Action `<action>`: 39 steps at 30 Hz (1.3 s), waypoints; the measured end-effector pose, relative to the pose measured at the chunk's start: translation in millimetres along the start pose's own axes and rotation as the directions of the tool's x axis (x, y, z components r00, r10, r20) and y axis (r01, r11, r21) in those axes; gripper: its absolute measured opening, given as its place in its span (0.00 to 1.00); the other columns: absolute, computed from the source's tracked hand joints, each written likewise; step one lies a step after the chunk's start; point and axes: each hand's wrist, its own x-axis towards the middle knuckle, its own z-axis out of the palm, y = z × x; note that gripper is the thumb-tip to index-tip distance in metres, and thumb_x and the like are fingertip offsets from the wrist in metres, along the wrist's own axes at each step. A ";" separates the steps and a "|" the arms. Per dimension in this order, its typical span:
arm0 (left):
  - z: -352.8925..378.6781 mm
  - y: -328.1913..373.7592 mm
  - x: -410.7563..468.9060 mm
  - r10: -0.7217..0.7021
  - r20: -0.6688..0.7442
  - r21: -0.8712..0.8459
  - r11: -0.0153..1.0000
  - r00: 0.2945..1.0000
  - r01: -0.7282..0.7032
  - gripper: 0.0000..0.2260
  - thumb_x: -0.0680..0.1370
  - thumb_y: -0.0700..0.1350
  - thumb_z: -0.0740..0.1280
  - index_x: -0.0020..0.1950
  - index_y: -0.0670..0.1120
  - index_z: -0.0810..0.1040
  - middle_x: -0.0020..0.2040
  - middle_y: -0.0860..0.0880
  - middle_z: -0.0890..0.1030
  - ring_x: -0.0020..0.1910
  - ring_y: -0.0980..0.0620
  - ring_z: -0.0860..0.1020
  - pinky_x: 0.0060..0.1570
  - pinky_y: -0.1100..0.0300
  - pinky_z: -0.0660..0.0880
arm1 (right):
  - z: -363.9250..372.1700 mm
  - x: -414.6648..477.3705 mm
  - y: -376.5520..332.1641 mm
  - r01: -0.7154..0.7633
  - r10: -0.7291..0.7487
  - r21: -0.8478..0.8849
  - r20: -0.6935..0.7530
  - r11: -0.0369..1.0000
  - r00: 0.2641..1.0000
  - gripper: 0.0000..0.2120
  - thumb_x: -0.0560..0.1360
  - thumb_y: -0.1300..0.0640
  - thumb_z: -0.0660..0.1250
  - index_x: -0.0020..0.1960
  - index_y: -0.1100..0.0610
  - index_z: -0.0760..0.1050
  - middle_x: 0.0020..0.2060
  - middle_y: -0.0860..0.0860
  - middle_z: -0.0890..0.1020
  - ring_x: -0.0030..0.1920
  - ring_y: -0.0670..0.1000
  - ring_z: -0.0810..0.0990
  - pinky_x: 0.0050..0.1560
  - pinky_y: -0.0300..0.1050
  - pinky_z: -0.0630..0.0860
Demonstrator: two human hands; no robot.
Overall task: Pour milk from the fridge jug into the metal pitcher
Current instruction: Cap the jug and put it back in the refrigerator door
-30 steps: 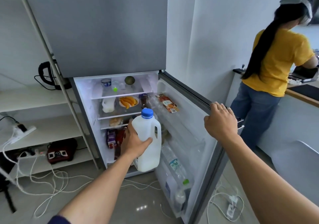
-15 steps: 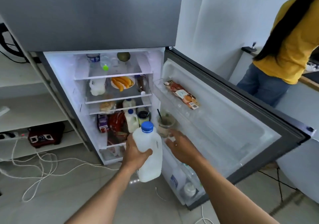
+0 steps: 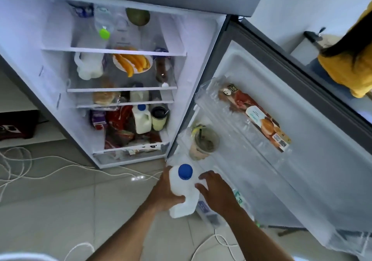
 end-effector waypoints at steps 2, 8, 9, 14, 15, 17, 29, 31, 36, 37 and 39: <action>3.5 -14.1 10.6 -0.048 -0.121 -0.112 0.993 0.991 0.035 0.39 0.55 0.50 0.78 0.60 0.66 0.62 0.61 0.53 0.76 0.60 0.51 0.77 0.59 0.46 0.77 | -2.1 8.6 7.4 -0.064 0.058 -0.042 -0.121 0.997 0.991 0.19 0.79 0.46 0.59 0.66 0.54 0.70 0.63 0.51 0.73 0.62 0.54 0.73 0.62 0.47 0.70; 37.9 -38.8 51.7 -0.250 -0.430 -0.354 0.931 0.867 0.093 0.44 0.54 0.44 0.82 0.67 0.48 0.67 0.60 0.52 0.74 0.57 0.51 0.77 0.57 0.54 0.76 | 2.7 32.3 39.3 -0.161 0.146 -0.202 -0.087 0.966 0.985 0.18 0.79 0.52 0.62 0.68 0.48 0.70 0.69 0.52 0.66 0.65 0.53 0.68 0.60 0.48 0.73; 42.7 -39.6 57.9 -0.264 -0.462 -0.376 0.923 0.847 0.083 0.44 0.55 0.41 0.82 0.67 0.46 0.66 0.60 0.52 0.73 0.57 0.51 0.76 0.57 0.55 0.74 | 3.7 34.0 40.4 -0.168 0.148 -0.233 -0.102 0.958 0.984 0.16 0.79 0.53 0.63 0.66 0.47 0.71 0.68 0.51 0.66 0.64 0.52 0.69 0.57 0.47 0.74; 66.0 -46.7 87.7 -0.270 -0.470 -0.402 0.913 0.841 0.069 0.43 0.53 0.45 0.80 0.65 0.44 0.65 0.61 0.47 0.72 0.56 0.51 0.75 0.57 0.56 0.73 | 5.2 45.0 41.0 -0.204 0.150 -0.306 -0.191 0.930 0.970 0.11 0.78 0.56 0.64 0.58 0.48 0.77 0.63 0.51 0.70 0.58 0.53 0.72 0.49 0.50 0.77; 72.5 -52.4 94.9 -0.258 -0.456 -0.397 0.916 0.852 0.065 0.43 0.53 0.45 0.80 0.64 0.43 0.67 0.61 0.47 0.73 0.56 0.50 0.76 0.58 0.56 0.74 | 6.6 48.1 40.3 -0.207 0.150 -0.321 -0.195 0.924 0.969 0.10 0.77 0.58 0.65 0.56 0.48 0.78 0.61 0.51 0.71 0.56 0.54 0.73 0.47 0.50 0.78; 83.8 -61.6 104.8 -0.196 -0.424 -0.354 0.934 0.884 0.038 0.42 0.52 0.47 0.83 0.63 0.43 0.71 0.59 0.47 0.76 0.56 0.51 0.78 0.56 0.55 0.78 | 8.3 51.1 36.6 -0.208 0.148 -0.362 -0.188 0.909 0.971 0.12 0.73 0.61 0.69 0.54 0.48 0.78 0.60 0.51 0.72 0.53 0.54 0.74 0.43 0.50 0.79; 110.7 -63.0 135.4 -0.060 -0.076 0.092 0.993 0.995 0.067 0.46 0.63 0.54 0.80 0.73 0.50 0.56 0.70 0.49 0.67 0.60 0.45 0.77 0.51 0.54 0.78 | 18.9 45.8 23.5 -0.194 0.116 -0.371 -0.221 0.908 0.968 0.11 0.75 0.56 0.69 0.55 0.45 0.77 0.59 0.50 0.73 0.53 0.53 0.77 0.42 0.48 0.79; 108.7 -74.5 144.1 -0.021 -0.052 0.277 0.960 0.998 0.035 0.48 0.63 0.57 0.79 0.73 0.50 0.54 0.70 0.49 0.69 0.58 0.45 0.79 0.49 0.56 0.79 | 19.6 45.8 25.3 -0.189 0.117 -0.367 -0.210 0.911 0.971 0.13 0.74 0.57 0.70 0.56 0.45 0.76 0.59 0.49 0.73 0.54 0.51 0.76 0.42 0.46 0.78; 107.6 -84.4 161.0 0.010 0.039 0.576 0.817 0.999 -0.031 0.50 0.66 0.55 0.79 0.76 0.43 0.52 0.73 0.43 0.67 0.60 0.43 0.78 0.54 0.52 0.79 | 26.2 44.1 25.7 -0.203 0.133 -0.339 -0.219 0.919 0.967 0.11 0.76 0.55 0.68 0.57 0.44 0.76 0.62 0.47 0.70 0.59 0.49 0.73 0.45 0.45 0.78; 106.3 -80.3 163.6 0.014 0.055 0.622 0.782 0.998 -0.045 0.49 0.66 0.54 0.79 0.76 0.42 0.53 0.71 0.42 0.68 0.58 0.42 0.78 0.53 0.52 0.79 | 26.7 45.0 24.8 -0.211 0.142 -0.326 -0.225 0.922 0.964 0.10 0.77 0.54 0.68 0.57 0.44 0.76 0.62 0.47 0.70 0.59 0.49 0.73 0.45 0.45 0.78; 105.6 -76.2 169.2 -0.016 0.067 0.695 0.718 0.998 -0.035 0.46 0.66 0.52 0.79 0.74 0.40 0.55 0.67 0.42 0.71 0.54 0.42 0.80 0.51 0.52 0.77 | 29.5 45.1 24.5 -0.218 0.156 -0.303 -0.218 0.928 0.964 0.10 0.76 0.54 0.68 0.56 0.45 0.75 0.62 0.48 0.69 0.60 0.49 0.72 0.45 0.45 0.78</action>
